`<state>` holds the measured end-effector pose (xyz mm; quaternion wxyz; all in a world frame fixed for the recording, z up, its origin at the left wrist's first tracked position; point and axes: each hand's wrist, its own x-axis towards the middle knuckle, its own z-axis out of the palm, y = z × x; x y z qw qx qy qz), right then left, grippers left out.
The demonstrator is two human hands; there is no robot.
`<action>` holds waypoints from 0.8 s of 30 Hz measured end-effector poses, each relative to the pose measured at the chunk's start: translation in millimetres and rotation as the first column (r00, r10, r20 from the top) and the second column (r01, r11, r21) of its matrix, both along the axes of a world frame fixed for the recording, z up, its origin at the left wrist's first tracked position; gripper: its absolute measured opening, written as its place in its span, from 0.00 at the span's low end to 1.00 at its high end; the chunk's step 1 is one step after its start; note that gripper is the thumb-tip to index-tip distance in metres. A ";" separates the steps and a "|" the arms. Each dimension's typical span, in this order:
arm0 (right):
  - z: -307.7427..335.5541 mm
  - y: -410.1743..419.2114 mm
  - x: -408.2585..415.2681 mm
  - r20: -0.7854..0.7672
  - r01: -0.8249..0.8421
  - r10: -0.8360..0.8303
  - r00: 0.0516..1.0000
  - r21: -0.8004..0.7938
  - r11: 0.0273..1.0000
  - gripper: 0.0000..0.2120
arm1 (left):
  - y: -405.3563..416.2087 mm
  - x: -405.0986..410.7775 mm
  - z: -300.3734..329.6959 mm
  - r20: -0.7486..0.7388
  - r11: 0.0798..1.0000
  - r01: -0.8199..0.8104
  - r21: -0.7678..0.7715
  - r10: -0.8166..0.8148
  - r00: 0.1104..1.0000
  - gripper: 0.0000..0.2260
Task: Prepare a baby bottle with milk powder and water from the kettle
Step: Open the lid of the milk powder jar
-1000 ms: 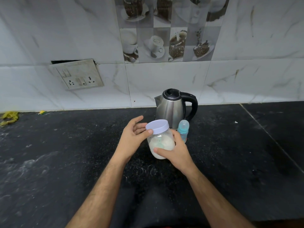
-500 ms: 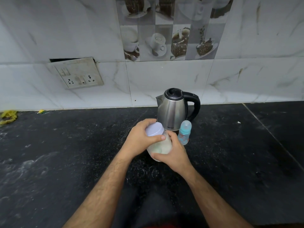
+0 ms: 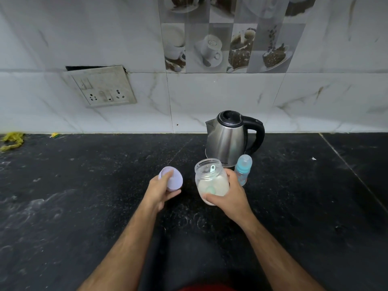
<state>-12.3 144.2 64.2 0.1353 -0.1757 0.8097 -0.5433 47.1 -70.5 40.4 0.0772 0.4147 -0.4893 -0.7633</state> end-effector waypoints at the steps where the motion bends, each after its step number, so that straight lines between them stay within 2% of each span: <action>1: -0.7 -0.1 -0.4 0.004 0.000 0.000 1.000 0.008 1.000 0.37 | -6.0 0.9 -11.9 0.043 1.000 -0.011 -0.029 0.013 0.999 0.17; 3: -1.8 -1.2 -1.3 0.012 0.000 0.000 1.000 0.021 1.000 0.37 | -18.3 3.2 -32.6 0.147 0.991 0.001 -0.135 0.019 0.989 0.19; 5: -2.8 -3.0 -1.5 0.018 0.006 -0.006 1.000 0.027 1.000 0.37 | -30.3 6.0 -45.2 0.282 0.953 0.079 -0.292 0.006 0.959 0.19; 7: -4.4 -4.4 -1.2 0.014 0.014 -0.015 1.000 0.031 0.999 0.36 | -41.9 8.8 -51.4 0.437 0.857 0.228 -0.462 -0.003 0.899 0.17; 9: -6.7 -5.3 -1.0 0.007 0.015 -0.015 1.000 0.038 0.999 0.36 | -50.3 10.6 -54.2 0.520 0.769 0.329 -0.548 0.005 0.854 0.17; 16: -16.1 -7.8 -1.7 -0.024 0.014 -0.013 1.000 0.081 0.997 0.38 | -61.8 18.6 -54.8 0.621 0.647 0.426 -0.633 0.095 0.778 0.21; 19: -19.2 -9.8 -0.6 -0.046 0.013 -0.009 0.999 0.088 0.996 0.39 | -63.1 22.2 -55.6 0.637 0.635 0.443 -0.633 0.103 0.764 0.23; 22: -22.1 -11.7 0.5 -0.042 0.007 -0.003 0.999 0.098 0.995 0.39 | -60.4 27.6 -57.6 0.604 0.621 0.413 -0.666 0.124 0.787 0.27; 24: -23.9 -12.5 1.1 -0.027 -0.005 0.008 1.000 0.111 0.994 0.39 | -55.6 30.9 -56.9 0.516 0.596 0.331 -0.731 0.166 0.840 0.27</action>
